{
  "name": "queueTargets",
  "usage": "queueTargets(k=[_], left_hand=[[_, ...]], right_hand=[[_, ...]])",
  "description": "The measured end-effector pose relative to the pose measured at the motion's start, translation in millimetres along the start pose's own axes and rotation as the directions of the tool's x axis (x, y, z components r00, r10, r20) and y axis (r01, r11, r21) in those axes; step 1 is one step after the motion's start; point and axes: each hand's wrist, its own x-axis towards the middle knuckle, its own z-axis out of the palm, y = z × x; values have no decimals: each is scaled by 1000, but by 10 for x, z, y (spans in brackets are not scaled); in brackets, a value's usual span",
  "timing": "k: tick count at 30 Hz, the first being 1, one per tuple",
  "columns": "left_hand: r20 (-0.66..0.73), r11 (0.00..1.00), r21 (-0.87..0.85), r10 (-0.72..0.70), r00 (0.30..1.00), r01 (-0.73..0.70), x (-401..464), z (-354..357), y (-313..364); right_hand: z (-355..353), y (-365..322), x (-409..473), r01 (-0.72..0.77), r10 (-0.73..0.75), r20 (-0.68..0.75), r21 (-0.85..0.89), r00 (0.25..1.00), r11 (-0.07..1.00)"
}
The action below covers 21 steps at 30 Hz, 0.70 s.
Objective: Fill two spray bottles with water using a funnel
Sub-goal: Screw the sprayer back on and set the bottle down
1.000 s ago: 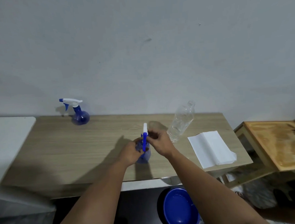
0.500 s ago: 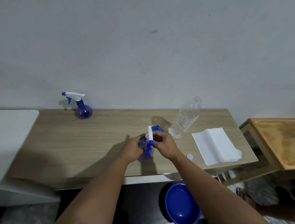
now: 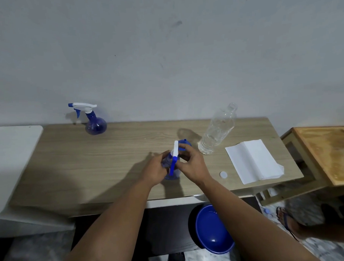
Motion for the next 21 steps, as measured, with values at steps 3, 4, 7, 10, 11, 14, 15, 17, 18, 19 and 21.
queueTargets(k=[3,4,7,10,11,14,15,17,18,19,21], left_hand=[[-4,1000,-16,-11,1000,11,-32,8,53],[-7,1000,-9,-14,1000,14,-38,7,74],[-7,1000,-8,4,1000,-4,-33,7,91],[0,1000,-14,18,1000,-19,-37,-5,64],[-9,1000,-5,18,1000,-18,-42,-6,54],[-7,1000,-30,10,1000,-10,-49,0,72],[-11,999,-38,8,1000,-8,-56,-2,86],[-10,1000,-27,14,1000,-15,-52,-2,95],[-1,1000,-23,13,1000,-13,-44,-1,81],[9,1000,-31,4,1000,-4,-37,-1,56],[17,999,-32,-12,1000,12,-27,-6,26]], right_hand=[[-32,19,-43,45,-44,22,-1,999,999],[-24,16,-45,15,-15,0,23,1000,1000],[7,-6,-55,-33,36,-49,62,998,998],[-5,-11,-84,-12,12,-3,68,1000,998],[-12,6,-82,3,-3,-3,56,1000,998],[-23,38,-76,-10,11,-28,44,1000,999],[-15,37,-74,-16,17,-26,62,1000,998],[-13,24,-78,-13,14,-12,65,1000,998],[-14,37,-73,-14,15,-18,44,1000,999],[-14,72,-62,-16,18,-34,40,999,999],[-4,72,-56,-30,32,-77,21,997,999]])
